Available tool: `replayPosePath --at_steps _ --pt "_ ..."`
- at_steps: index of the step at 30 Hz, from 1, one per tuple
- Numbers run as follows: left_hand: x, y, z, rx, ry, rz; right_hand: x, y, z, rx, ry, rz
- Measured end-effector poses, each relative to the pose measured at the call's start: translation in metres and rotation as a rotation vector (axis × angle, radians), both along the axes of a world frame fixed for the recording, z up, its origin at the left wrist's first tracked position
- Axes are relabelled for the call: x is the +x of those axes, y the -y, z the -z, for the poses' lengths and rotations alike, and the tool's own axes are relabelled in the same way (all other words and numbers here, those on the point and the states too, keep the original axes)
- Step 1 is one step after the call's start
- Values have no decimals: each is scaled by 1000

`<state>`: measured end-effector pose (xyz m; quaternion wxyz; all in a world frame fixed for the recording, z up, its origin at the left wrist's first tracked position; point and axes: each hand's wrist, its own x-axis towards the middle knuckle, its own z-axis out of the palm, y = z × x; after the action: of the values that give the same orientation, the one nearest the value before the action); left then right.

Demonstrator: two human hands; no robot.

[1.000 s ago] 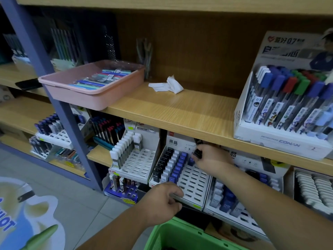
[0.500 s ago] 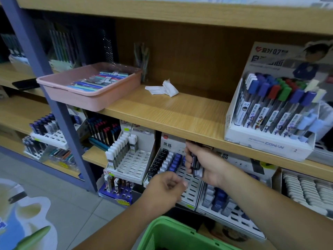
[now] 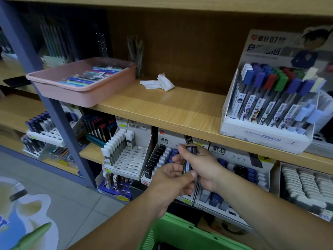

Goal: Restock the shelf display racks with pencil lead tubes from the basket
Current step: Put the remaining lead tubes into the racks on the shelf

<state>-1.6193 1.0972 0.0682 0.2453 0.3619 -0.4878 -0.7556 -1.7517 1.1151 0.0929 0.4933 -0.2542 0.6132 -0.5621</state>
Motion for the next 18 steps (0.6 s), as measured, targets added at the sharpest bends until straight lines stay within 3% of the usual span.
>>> replayPosePath --at_steps 4,14,18 --pt "-1 1 1 -12 2 23 -1 -3 -2 15 49 -50" --pt "9 15 2 -124 106 -16 -15 -1 0 63 -404 -121" --pt "18 20 -1 -63 114 38 -19 -1 1 75 -433 -86"
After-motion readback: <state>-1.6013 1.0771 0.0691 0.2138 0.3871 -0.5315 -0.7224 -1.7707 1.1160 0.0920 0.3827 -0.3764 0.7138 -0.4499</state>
